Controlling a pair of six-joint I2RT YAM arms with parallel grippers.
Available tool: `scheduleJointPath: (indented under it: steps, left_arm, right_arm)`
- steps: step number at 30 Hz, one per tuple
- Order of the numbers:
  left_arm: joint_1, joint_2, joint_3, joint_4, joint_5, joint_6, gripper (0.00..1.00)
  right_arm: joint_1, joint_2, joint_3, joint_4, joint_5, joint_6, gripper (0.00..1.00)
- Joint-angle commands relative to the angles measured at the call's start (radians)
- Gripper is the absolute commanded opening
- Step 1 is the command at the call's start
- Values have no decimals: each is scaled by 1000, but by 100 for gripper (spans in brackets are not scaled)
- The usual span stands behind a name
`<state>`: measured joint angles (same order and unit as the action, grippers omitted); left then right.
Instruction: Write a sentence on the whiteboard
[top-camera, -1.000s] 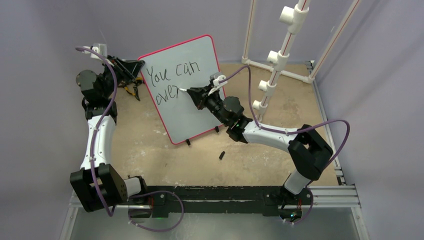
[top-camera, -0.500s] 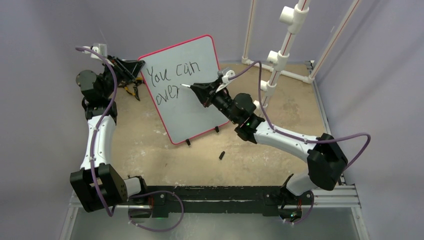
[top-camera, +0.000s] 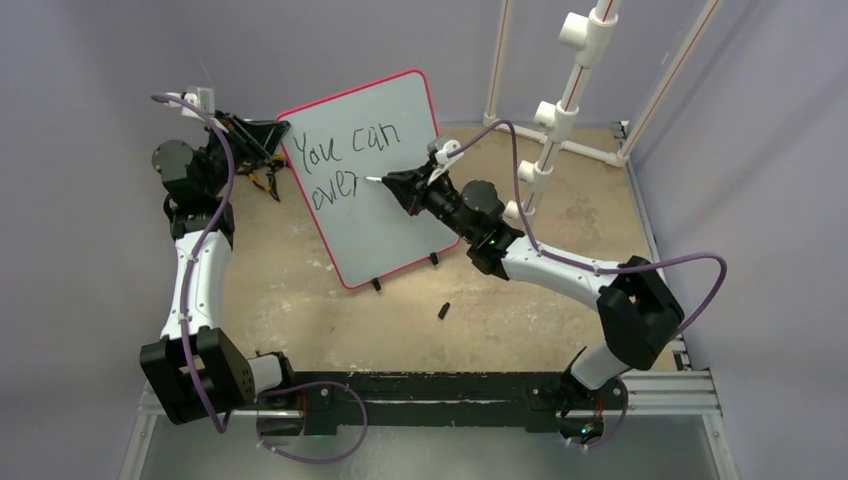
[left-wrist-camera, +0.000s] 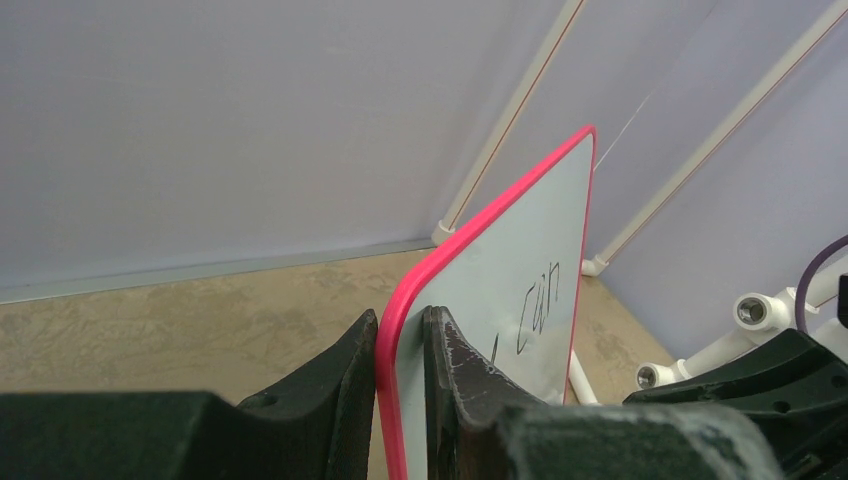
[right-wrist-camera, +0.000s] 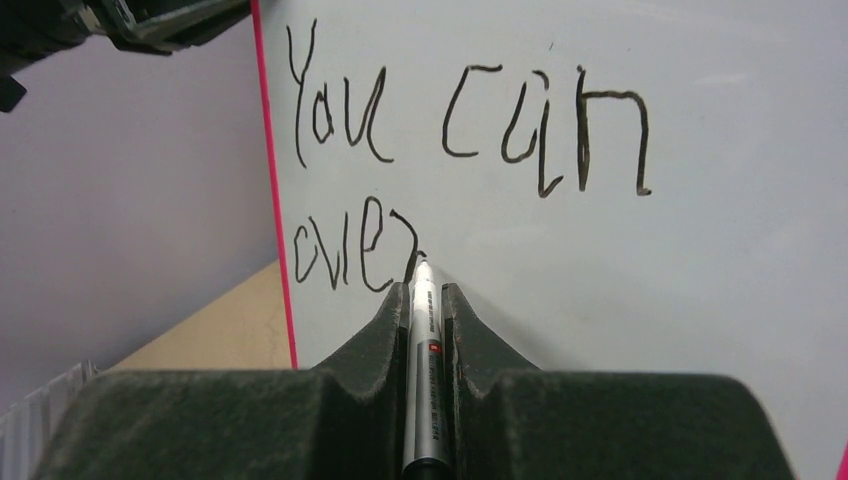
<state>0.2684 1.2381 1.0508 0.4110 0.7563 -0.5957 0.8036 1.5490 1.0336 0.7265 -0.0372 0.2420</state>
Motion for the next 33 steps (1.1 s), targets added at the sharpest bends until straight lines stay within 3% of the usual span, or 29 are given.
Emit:
scheduleJointPath:
  steps: [1,14,33]
  left_arm:
    - [6,7,-7,1,22,-12,17]
    - [7,4,-8,0,24,-12,16]
    - [8,6,-8,2,23,-13,17]
  right_arm:
    - [-13,10,38,51,-29,3,0]
    - [-32,54,56,54,10,17,0]
    - [-25,78,30,18,-70,-18,0]
